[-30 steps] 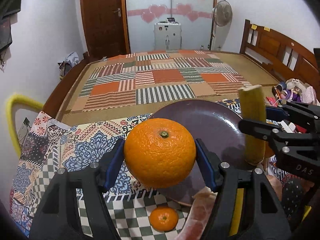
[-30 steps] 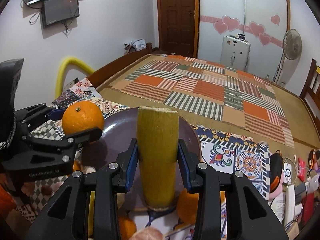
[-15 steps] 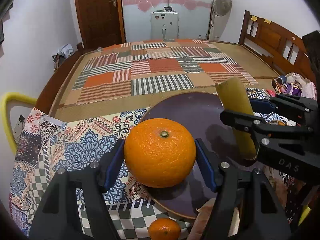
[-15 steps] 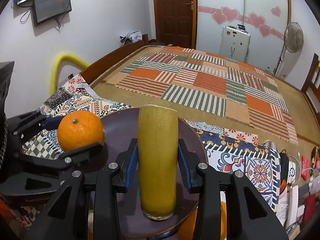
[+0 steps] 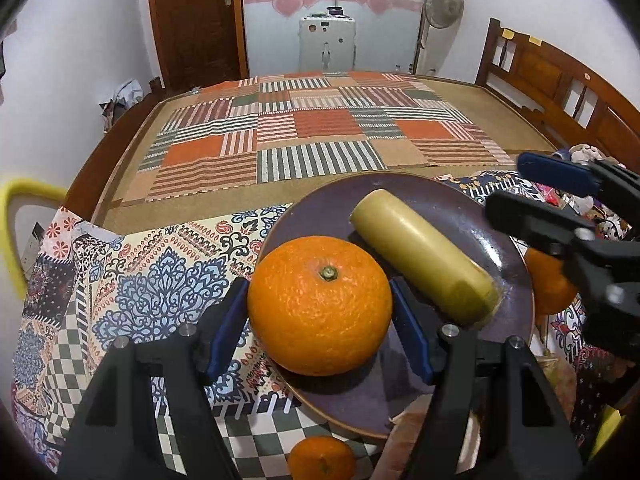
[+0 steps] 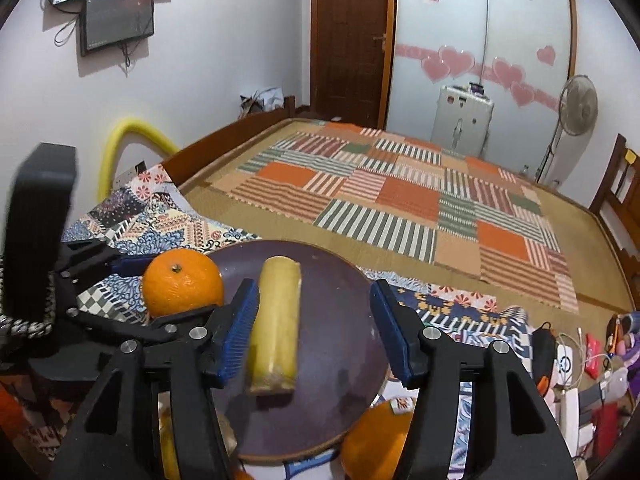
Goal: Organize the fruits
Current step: 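Carry the cucumber onto the purple plate and open the right tool while the left tool sets the orange there, then grasp the dark red plum with the left tool while the right tool grasps a pomelo segment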
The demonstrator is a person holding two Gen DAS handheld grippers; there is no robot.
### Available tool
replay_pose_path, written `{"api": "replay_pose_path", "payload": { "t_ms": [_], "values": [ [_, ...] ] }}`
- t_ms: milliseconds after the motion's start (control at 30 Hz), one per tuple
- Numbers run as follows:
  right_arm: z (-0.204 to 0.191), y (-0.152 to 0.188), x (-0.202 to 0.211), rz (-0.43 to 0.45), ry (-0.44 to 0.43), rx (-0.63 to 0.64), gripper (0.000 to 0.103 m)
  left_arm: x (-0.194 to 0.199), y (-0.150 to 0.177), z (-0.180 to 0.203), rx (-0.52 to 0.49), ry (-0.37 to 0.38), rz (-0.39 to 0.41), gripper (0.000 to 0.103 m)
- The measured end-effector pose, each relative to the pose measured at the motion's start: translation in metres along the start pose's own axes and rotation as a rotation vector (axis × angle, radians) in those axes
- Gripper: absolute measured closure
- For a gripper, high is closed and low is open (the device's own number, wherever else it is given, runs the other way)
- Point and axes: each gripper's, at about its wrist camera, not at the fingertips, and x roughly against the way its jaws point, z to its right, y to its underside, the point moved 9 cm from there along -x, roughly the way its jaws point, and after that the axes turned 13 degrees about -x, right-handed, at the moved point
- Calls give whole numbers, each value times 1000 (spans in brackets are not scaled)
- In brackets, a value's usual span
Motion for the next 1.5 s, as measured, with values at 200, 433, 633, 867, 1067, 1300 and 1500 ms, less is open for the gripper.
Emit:
{"api": "replay_pose_path", "payload": {
  "t_ms": [200,433,633,867,1067,1300,1500],
  "values": [
    [5,3,25,45,3,-3,43,2,0,3,-4,-9,-7,33],
    [16,4,42,75,13,-19,40,36,-15,3,-25,-80,102,11],
    [30,10,54,79,27,-40,40,68,-12,4,-20,-79,144,11],
    [38,30,65,66,43,-54,40,95,11,5,-25,-86,153,11],
    [40,54,73,35,30,-86,40,103,41,12,-26,-77,121,11],
    [28,85,83,6,3,-100,40,109,93,22,-26,-67,79,11],
    [8,116,77,-40,-25,-93,27,109,131,20,-10,-64,45,11]
  ]
}}
